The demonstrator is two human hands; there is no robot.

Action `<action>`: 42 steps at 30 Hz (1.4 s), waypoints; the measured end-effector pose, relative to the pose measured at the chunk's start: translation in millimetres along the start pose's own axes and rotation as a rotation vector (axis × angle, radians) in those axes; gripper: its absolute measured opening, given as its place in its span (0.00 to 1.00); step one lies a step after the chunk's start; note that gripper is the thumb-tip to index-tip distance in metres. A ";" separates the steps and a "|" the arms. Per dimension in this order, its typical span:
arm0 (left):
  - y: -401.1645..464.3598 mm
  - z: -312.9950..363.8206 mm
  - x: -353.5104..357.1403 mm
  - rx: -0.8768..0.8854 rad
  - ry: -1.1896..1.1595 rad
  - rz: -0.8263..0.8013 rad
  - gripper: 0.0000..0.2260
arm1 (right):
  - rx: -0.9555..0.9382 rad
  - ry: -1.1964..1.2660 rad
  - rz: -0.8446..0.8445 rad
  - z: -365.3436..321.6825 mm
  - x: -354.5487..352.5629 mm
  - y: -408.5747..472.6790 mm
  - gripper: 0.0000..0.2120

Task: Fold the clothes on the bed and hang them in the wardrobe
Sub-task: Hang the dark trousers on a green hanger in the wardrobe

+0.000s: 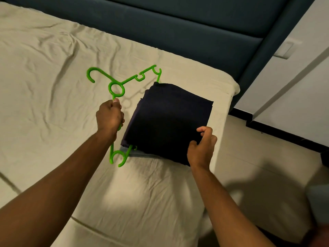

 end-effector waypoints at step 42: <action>-565.3 522.4 -37.6 1.310 0.605 -0.317 0.18 | -0.384 -0.130 0.136 -296.6 -479.6 -309.2 0.45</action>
Point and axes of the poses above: each hand's wrist, its own y-axis towards the middle knuckle, its own x-axis out of the palm, z = x × y, the point moved 4 cm from there along y, towards the middle knuckle, and after that the axes turned 15 degrees about -z, right-handed, at the moved point
